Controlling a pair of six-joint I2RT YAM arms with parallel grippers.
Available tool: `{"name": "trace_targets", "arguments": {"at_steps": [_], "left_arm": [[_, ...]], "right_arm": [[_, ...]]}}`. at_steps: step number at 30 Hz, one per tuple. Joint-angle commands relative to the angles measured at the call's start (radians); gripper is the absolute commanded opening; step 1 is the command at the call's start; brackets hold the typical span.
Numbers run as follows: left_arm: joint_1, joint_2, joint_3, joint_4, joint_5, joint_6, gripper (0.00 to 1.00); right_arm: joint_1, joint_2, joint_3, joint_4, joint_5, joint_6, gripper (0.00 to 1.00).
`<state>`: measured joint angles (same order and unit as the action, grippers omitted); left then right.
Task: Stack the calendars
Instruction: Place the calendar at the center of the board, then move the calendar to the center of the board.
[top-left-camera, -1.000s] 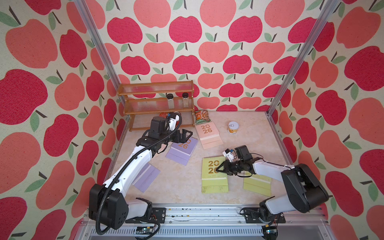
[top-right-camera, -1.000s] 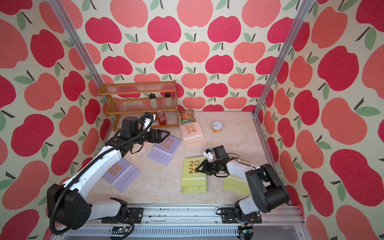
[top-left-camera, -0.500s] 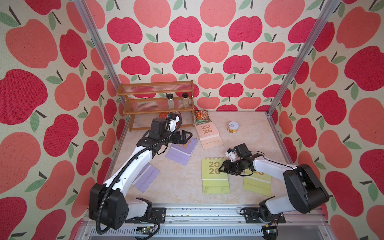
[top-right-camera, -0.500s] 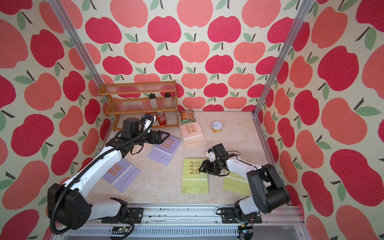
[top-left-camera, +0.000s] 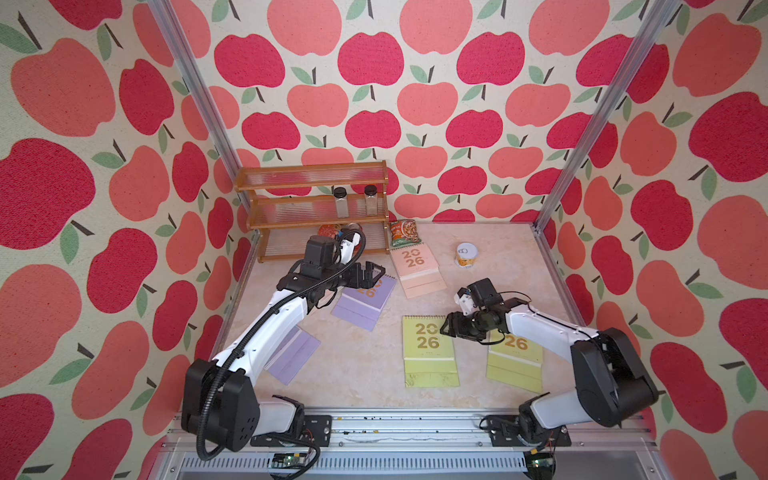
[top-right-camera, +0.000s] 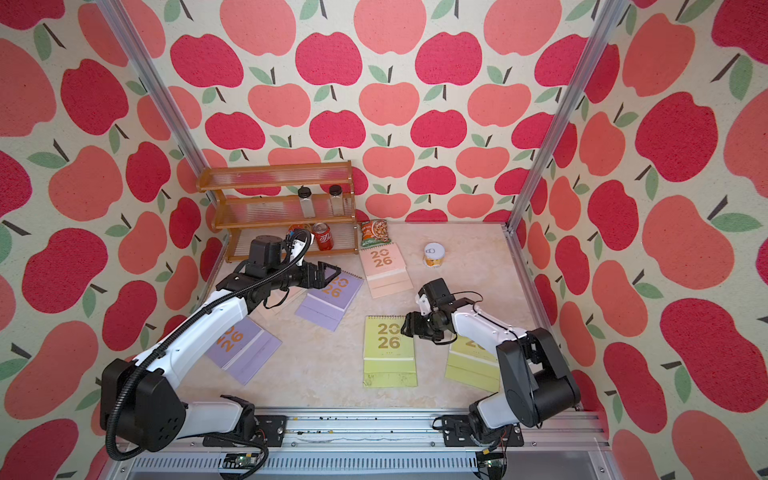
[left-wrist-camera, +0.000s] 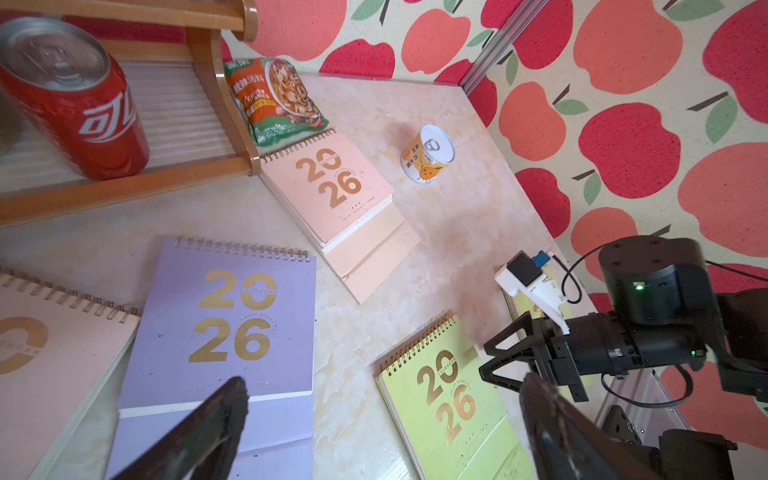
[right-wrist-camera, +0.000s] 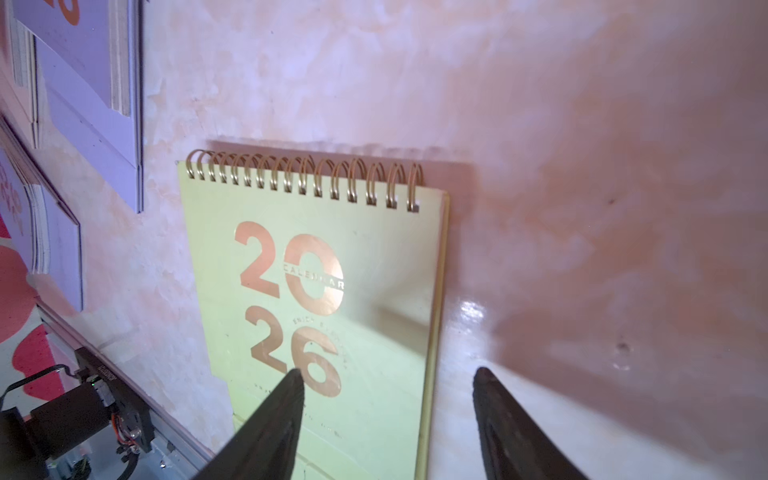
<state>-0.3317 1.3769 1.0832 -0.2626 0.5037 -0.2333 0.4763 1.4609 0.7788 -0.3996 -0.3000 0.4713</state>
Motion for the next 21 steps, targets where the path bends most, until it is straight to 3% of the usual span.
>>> {"name": "trace_targets", "arguments": {"at_steps": [1, 7, 11, 21], "left_arm": [[-0.014, 0.078, 0.057, -0.033, -0.015, 0.005, 0.99], [-0.069, 0.243, 0.168, -0.050, -0.067, -0.005, 0.99], [-0.097, 0.375, 0.259, -0.061, -0.088, -0.037, 0.97], [-0.131, 0.610, 0.411, -0.043, -0.106, -0.163, 0.96]], "right_arm": [[-0.018, -0.004, 0.088, -0.020, 0.058, -0.069, 0.70], [-0.087, 0.087, 0.243, -0.005, 0.048, -0.147, 0.76], [-0.129, 0.170, 0.333, 0.027, 0.038, -0.171, 0.85], [-0.169, 0.399, 0.466, 0.067, 0.020, -0.208, 0.88]]}}
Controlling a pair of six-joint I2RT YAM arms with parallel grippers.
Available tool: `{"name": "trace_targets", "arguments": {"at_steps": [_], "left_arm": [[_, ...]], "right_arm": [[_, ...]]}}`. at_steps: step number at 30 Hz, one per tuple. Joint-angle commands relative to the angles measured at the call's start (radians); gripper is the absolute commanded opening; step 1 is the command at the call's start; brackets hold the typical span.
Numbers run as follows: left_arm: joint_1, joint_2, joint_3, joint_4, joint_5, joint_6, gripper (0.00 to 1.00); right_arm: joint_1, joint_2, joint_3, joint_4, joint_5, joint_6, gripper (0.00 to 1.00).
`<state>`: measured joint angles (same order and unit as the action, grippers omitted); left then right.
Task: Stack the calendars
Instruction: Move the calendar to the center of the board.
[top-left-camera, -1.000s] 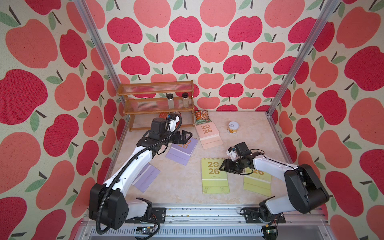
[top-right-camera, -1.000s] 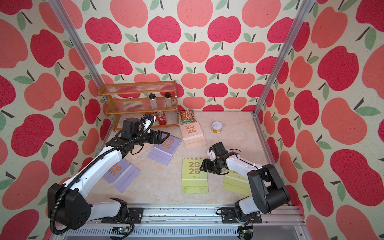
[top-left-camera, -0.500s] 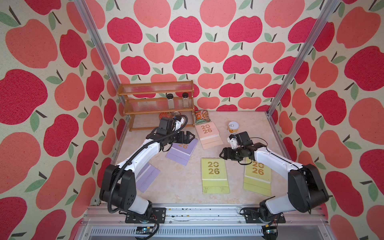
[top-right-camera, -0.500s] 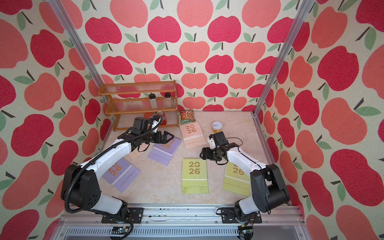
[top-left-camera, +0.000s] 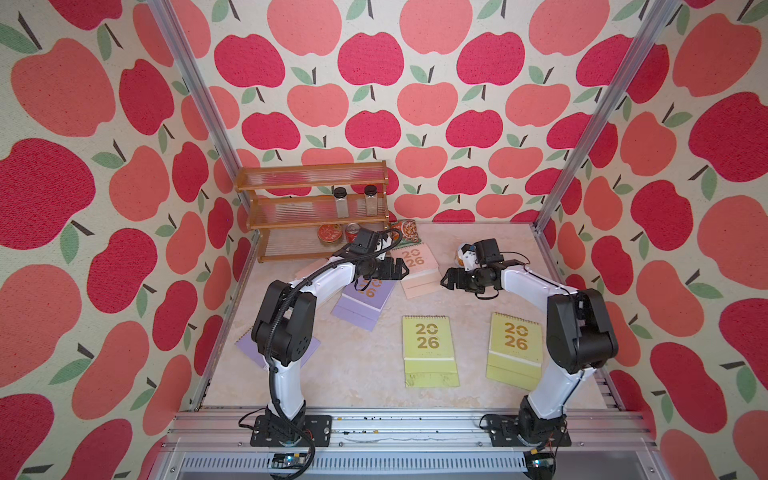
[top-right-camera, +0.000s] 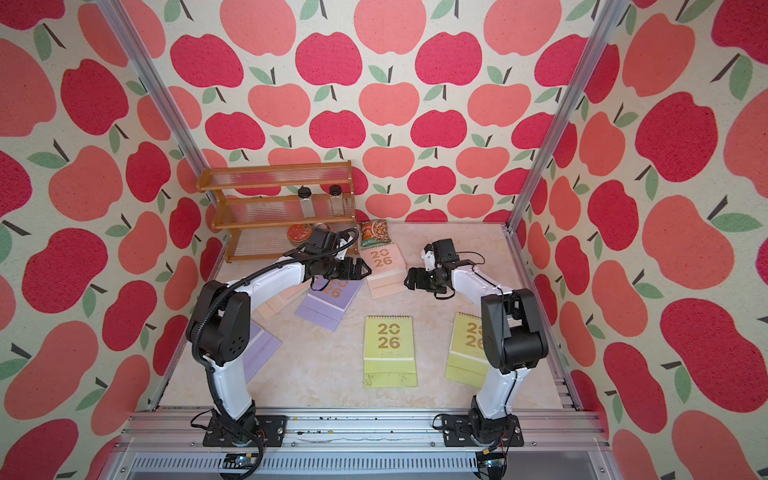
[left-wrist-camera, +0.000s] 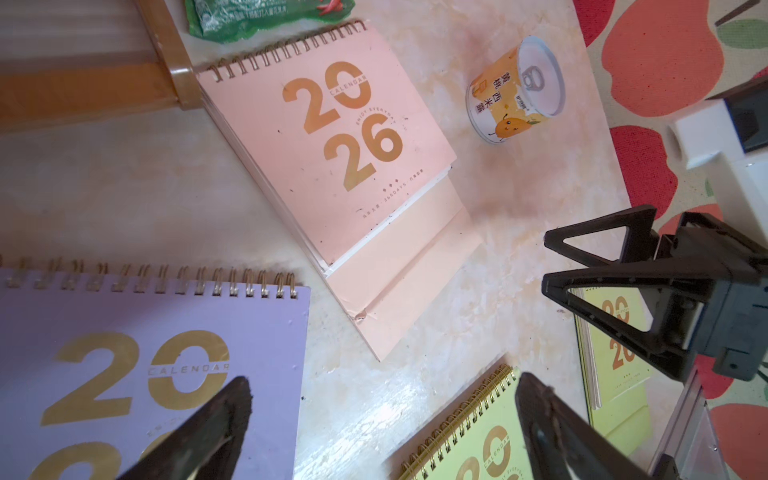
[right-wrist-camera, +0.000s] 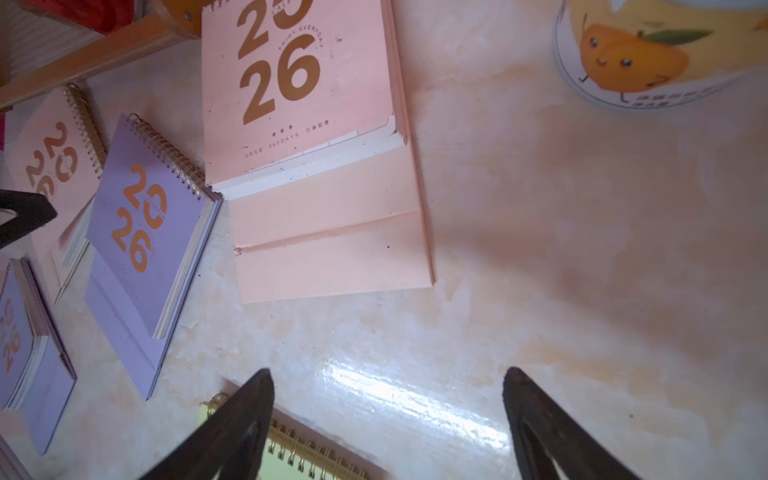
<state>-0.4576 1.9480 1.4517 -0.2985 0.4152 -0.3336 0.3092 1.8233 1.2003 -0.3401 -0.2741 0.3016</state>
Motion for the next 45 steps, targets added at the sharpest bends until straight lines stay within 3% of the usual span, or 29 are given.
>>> {"name": "trace_targets", "arguments": {"at_steps": [1, 10, 18, 33, 45], "left_arm": [[-0.006, 0.054, 0.050, -0.008, -0.018, -0.073, 0.96], [-0.042, 0.176, 0.142, -0.048, -0.017, -0.116, 0.95], [-0.069, 0.222, 0.134, -0.045, -0.023, -0.161, 0.95], [-0.085, 0.298, 0.171, -0.017, 0.041, -0.197, 0.94], [-0.098, 0.280, 0.136, 0.015, 0.080, -0.227, 0.94]], "right_arm": [[-0.004, 0.050, 0.054, 0.010, -0.005, -0.040, 0.88], [-0.010, 0.175, 0.177, 0.006, -0.031, -0.053, 0.85], [-0.010, 0.254, 0.243, -0.002, -0.054, -0.047, 0.83], [0.008, 0.277, 0.216, 0.006, -0.080, -0.041, 0.79], [0.058, 0.242, 0.152, 0.028, -0.102, -0.022, 0.76]]}}
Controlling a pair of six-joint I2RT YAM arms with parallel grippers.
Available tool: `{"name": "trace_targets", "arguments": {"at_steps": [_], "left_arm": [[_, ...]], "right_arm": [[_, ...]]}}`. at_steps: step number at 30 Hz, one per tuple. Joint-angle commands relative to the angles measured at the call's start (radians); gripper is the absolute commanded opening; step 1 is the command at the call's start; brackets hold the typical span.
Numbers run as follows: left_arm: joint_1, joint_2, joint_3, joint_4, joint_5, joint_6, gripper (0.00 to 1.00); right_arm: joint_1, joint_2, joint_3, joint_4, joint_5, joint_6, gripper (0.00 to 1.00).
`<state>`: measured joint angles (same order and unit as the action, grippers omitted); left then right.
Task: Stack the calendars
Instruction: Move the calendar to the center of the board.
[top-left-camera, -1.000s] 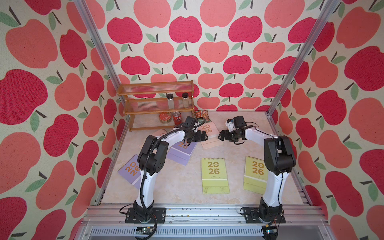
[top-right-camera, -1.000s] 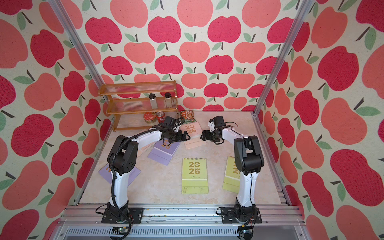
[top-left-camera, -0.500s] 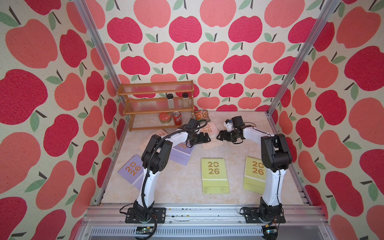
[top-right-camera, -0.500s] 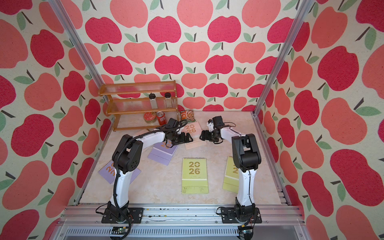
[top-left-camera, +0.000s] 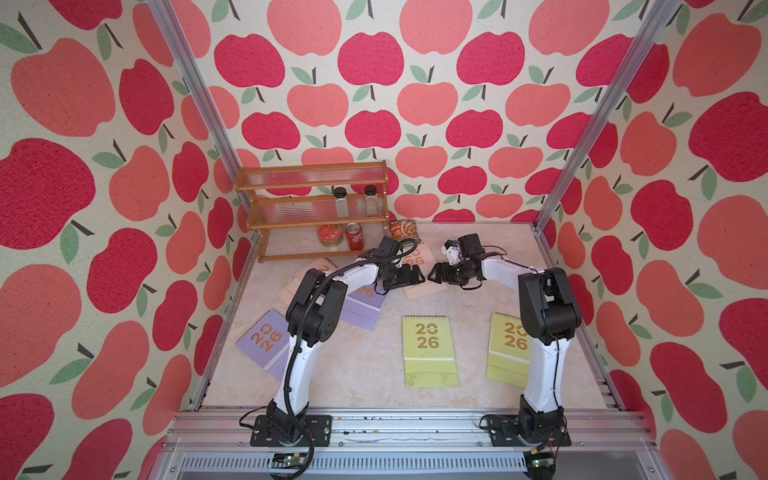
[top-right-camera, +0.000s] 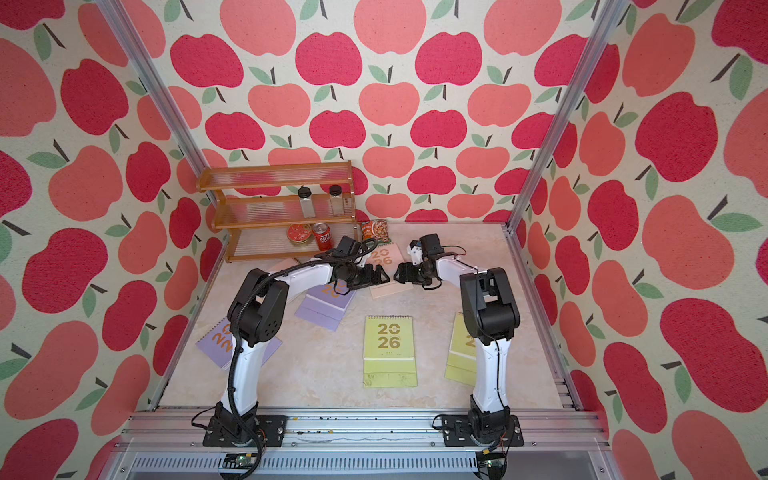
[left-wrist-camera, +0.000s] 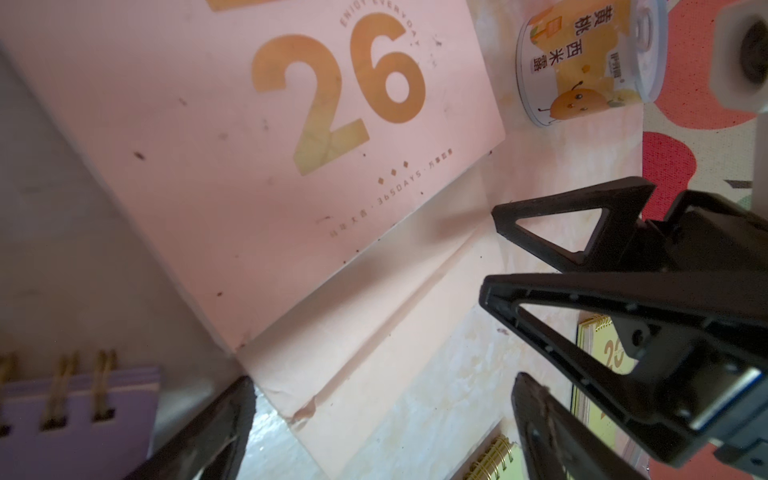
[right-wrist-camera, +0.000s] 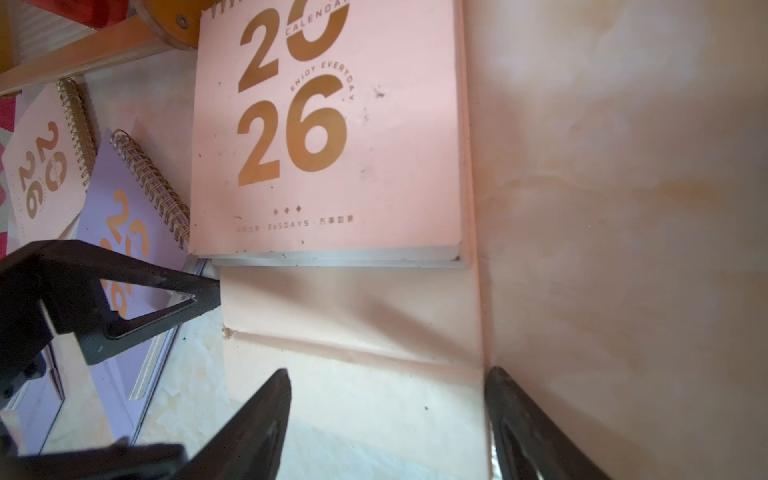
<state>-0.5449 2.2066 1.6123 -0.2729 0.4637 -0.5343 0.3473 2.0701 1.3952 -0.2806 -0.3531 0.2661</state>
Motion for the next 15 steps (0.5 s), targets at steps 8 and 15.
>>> {"name": "trace_targets", "arguments": {"at_steps": [8, 15], "left_arm": [[-0.025, -0.038, -0.096, 0.013, 0.035, -0.040, 0.93], [-0.046, -0.090, -0.163, 0.034, 0.031, -0.052, 0.93]], "right_arm": [[0.045, -0.061, -0.114, -0.006, -0.028, 0.036, 0.76], [0.063, -0.139, -0.197, 0.005, -0.017, 0.054, 0.76]]}}
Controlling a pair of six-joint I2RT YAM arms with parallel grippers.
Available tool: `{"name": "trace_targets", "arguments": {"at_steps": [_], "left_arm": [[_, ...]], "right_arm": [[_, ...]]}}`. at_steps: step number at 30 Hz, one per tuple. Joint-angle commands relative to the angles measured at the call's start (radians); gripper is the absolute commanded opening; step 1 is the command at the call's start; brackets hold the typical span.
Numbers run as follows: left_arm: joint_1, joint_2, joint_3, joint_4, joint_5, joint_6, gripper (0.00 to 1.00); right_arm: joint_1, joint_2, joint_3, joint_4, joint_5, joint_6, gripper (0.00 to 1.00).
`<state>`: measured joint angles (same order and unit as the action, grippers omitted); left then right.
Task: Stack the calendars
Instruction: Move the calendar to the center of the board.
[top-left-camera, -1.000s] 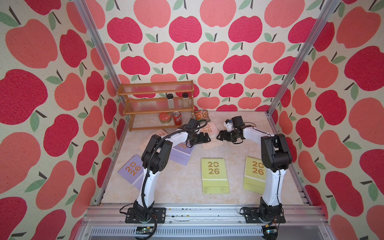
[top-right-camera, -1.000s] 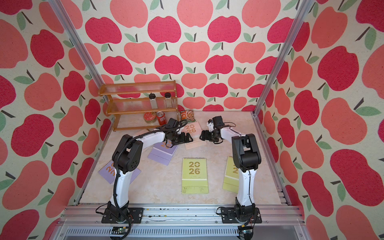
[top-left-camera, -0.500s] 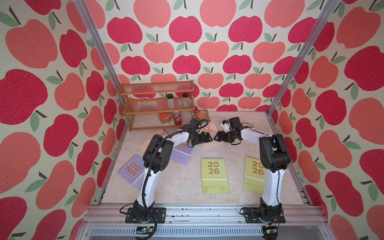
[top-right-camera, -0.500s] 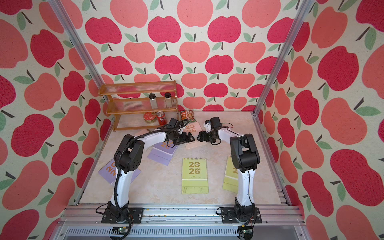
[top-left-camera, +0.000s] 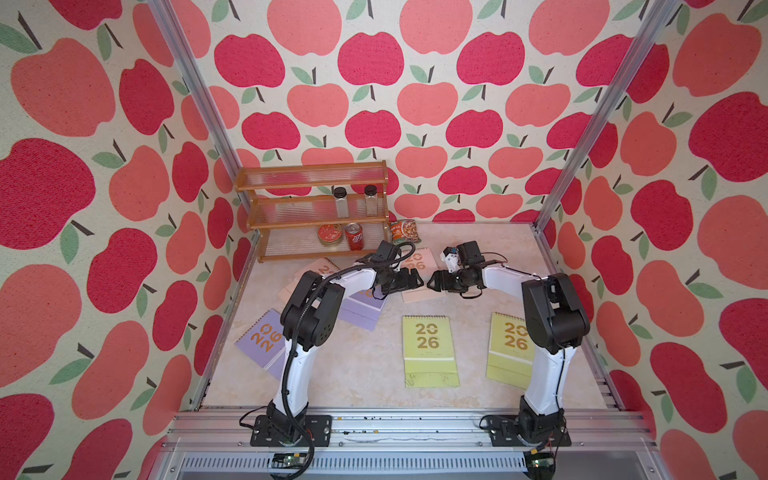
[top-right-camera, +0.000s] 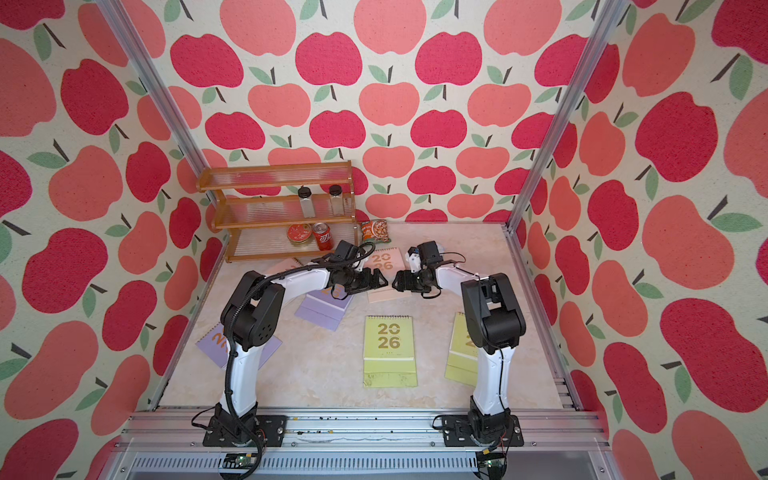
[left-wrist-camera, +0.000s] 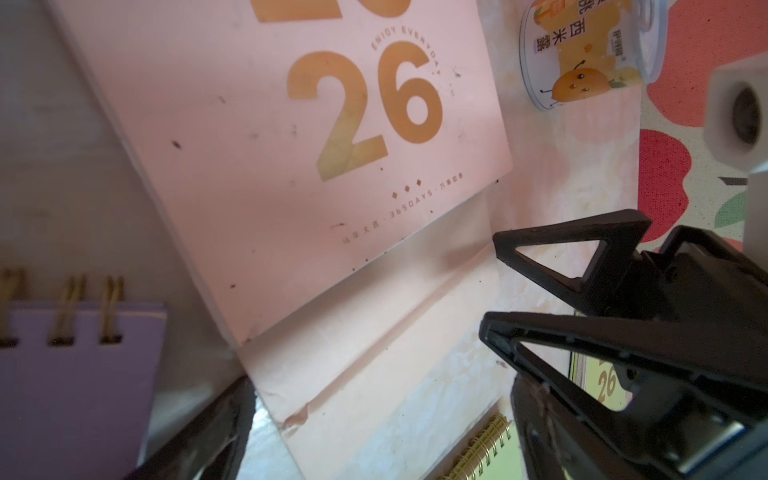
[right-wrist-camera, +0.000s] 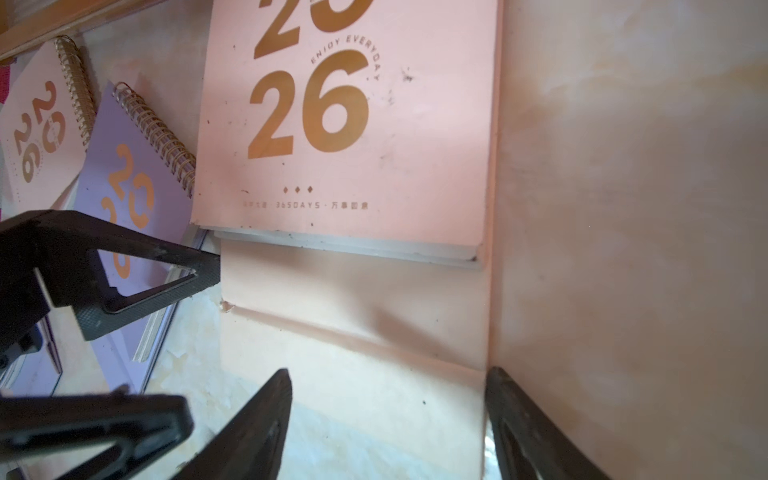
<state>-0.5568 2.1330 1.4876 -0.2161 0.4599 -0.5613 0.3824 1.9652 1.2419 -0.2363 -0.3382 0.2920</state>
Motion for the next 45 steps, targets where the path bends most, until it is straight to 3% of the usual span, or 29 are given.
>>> {"name": "trace_targets", "arguments": {"at_steps": [1, 10, 21, 28, 45], "left_arm": [[-0.035, -0.022, -0.046, -0.024, 0.033, -0.025, 0.93], [0.005, -0.090, -0.037, -0.108, -0.064, 0.019, 0.93], [0.079, 0.031, 0.199, -0.198, -0.020, 0.087, 0.93], [0.075, 0.103, 0.298, -0.244, 0.005, 0.103, 0.93], [0.038, 0.197, 0.375, -0.325, -0.017, 0.106, 0.93]], "right_arm": [[0.029, -0.044, -0.055, -0.039, -0.027, 0.033, 0.76], [-0.001, -0.106, -0.090, -0.042, 0.012, 0.047, 0.75], [-0.059, -0.022, 0.043, -0.077, -0.002, 0.018, 0.76], [-0.066, 0.044, 0.100, -0.079, -0.014, 0.017, 0.75], [-0.067, 0.117, 0.151, -0.084, -0.062, 0.013, 0.75]]}}
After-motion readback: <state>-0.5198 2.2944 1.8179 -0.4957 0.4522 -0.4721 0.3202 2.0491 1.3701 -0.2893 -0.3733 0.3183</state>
